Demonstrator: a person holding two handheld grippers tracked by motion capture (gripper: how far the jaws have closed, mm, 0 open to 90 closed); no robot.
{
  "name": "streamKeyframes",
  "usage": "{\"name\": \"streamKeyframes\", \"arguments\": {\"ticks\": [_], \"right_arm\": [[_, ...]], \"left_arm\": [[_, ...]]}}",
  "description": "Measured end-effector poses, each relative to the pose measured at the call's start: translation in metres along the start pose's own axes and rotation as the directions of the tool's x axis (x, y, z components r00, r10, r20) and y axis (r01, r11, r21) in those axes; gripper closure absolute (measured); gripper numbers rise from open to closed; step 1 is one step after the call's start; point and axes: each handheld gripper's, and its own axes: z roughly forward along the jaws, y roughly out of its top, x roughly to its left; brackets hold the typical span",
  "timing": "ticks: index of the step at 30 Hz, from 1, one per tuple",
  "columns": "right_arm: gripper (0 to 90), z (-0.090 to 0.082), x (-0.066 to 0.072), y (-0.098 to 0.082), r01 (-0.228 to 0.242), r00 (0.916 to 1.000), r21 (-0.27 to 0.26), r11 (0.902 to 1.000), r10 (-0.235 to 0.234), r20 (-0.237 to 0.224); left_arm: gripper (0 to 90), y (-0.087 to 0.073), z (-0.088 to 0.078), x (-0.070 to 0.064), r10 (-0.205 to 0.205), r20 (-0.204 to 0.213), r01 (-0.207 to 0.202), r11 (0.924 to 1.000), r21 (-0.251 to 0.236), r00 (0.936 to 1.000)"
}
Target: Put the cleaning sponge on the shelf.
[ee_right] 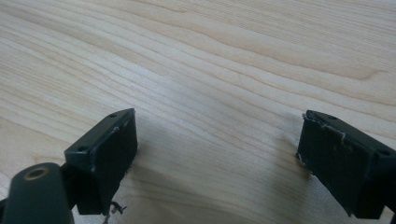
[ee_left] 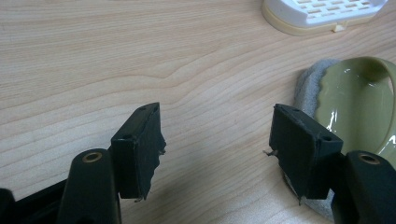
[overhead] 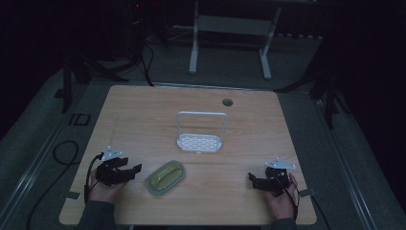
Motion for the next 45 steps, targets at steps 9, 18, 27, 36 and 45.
{"name": "streamKeyframes", "arguments": {"ticks": [9,18,27,36,45], "right_arm": [[11.6,-0.001,0.001,-0.001,-0.005,1.0,0.0,1.0,0.005,0.006],[11.6,-0.001,0.001,-0.001,-0.005,1.0,0.0,1.0,0.005,0.006],[11.6,0.0,0.001,-0.001,-0.006,1.0,0.0,1.0,0.006,0.007],[11.6,0.0,0.001,-0.001,-0.007,0.9999,0.0,1.0,0.007,0.009],[11.6,0.0,0.001,0.0,-0.007,0.9999,0.0,1.0,0.007,0.01]], "left_arm": [[41.0,0.006,-0.005,-0.005,0.05,0.005,-0.05,0.9987,0.008,0.9988],[41.2,0.014,-0.008,-0.013,0.09,0.026,-0.092,0.9944,0.052,0.9956],[45.2,0.023,-0.007,-0.023,0.114,0.03,-0.117,0.9882,0.098,0.993],[46.2,0.033,-0.01,-0.031,0.126,0.044,-0.131,0.9845,0.116,0.991],[46.2,0.04,-0.008,-0.039,0.164,0.06,-0.171,0.9753,0.14,0.9847]]}}
